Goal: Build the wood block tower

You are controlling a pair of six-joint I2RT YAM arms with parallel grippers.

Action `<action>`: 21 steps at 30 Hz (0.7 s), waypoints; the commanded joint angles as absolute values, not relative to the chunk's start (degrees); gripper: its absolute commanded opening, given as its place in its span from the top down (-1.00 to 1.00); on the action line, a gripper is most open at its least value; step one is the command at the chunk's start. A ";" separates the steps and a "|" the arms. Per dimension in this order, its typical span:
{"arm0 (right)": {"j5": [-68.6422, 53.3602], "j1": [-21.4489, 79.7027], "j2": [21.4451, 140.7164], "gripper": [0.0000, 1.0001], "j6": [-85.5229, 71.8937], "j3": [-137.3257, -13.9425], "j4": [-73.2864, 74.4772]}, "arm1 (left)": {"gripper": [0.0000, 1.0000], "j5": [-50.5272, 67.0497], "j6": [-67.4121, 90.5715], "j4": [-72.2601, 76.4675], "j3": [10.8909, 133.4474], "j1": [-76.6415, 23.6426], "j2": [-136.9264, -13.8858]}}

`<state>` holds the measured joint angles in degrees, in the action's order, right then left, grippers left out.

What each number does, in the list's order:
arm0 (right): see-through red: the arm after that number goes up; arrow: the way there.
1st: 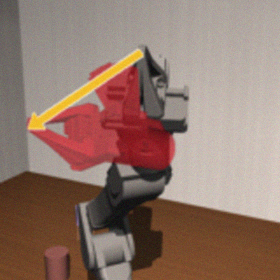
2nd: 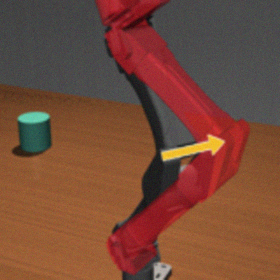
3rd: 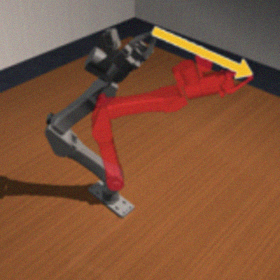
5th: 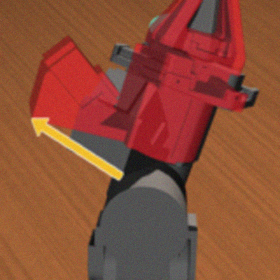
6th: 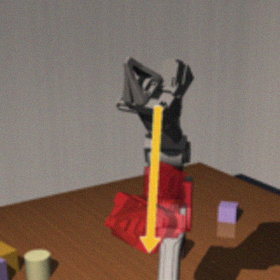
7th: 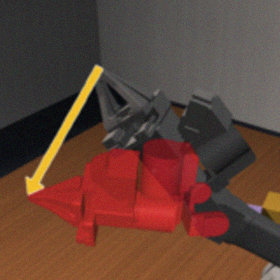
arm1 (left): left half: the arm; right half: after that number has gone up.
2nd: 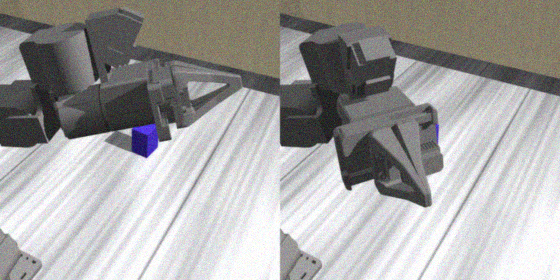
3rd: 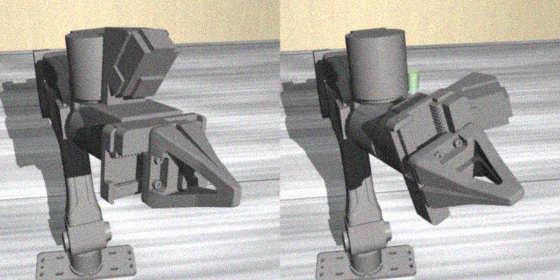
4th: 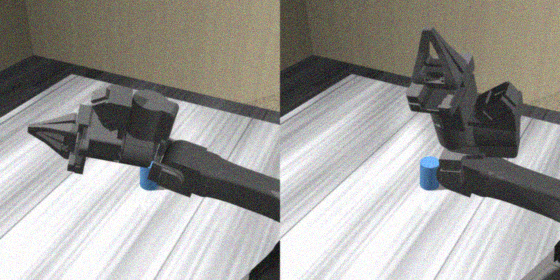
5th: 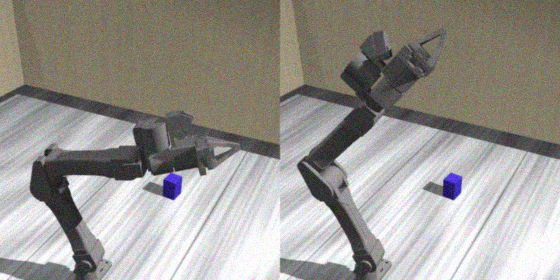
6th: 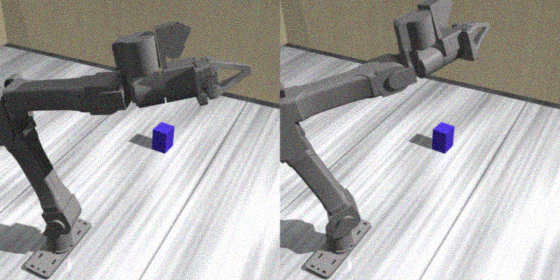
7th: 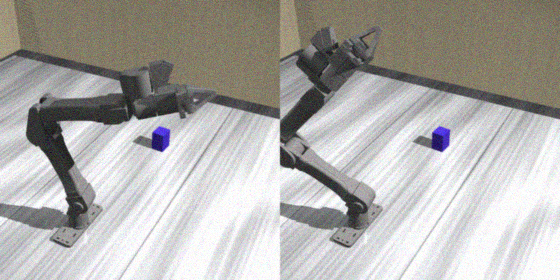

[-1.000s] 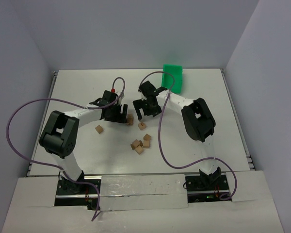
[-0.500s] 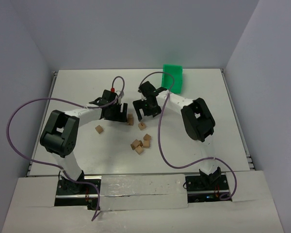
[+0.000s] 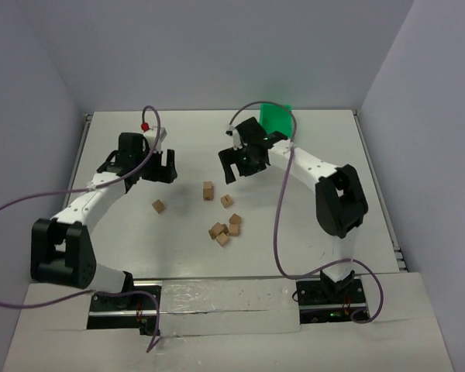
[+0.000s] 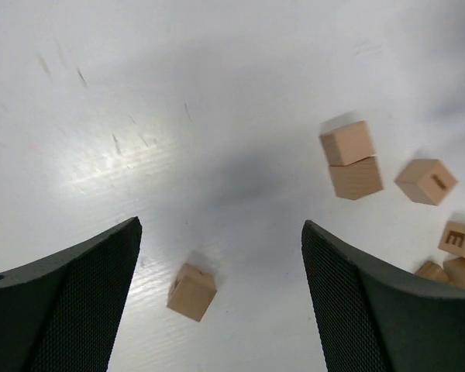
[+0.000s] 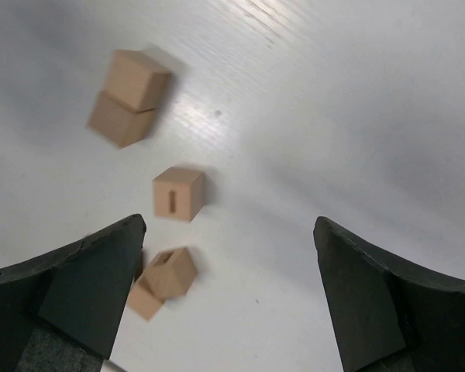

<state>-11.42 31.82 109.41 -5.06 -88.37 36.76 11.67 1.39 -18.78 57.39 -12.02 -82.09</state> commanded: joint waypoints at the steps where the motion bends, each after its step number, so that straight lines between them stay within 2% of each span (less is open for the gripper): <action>1: -21.77 31.20 99.30 -0.91 6.67 -84.23 39.59 | -0.84 20.65 -6.37 -22.99 58.97 -11.16 -74.04; 6: -29.39 31.29 94.72 -0.84 17.15 -77.64 45.63 | -0.84 27.78 -10.03 -27.38 58.45 -11.07 -69.09; 8: -33.02 31.41 92.86 -0.88 23.63 -74.93 50.13 | -0.83 30.83 -11.74 -29.65 58.45 -10.95 -67.87; 12: -32.48 31.83 90.58 -0.99 31.08 -70.61 51.77 | -0.83 31.76 -12.21 -31.23 58.75 -10.73 -67.15; 21: -27.53 36.71 92.46 -0.99 28.33 -62.53 43.91 | -0.84 31.82 -11.16 -31.38 59.59 -10.72 -67.32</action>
<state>-29.15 33.71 94.39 28.40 -65.65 48.97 29.84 -10.46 -31.13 57.47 -11.14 -68.47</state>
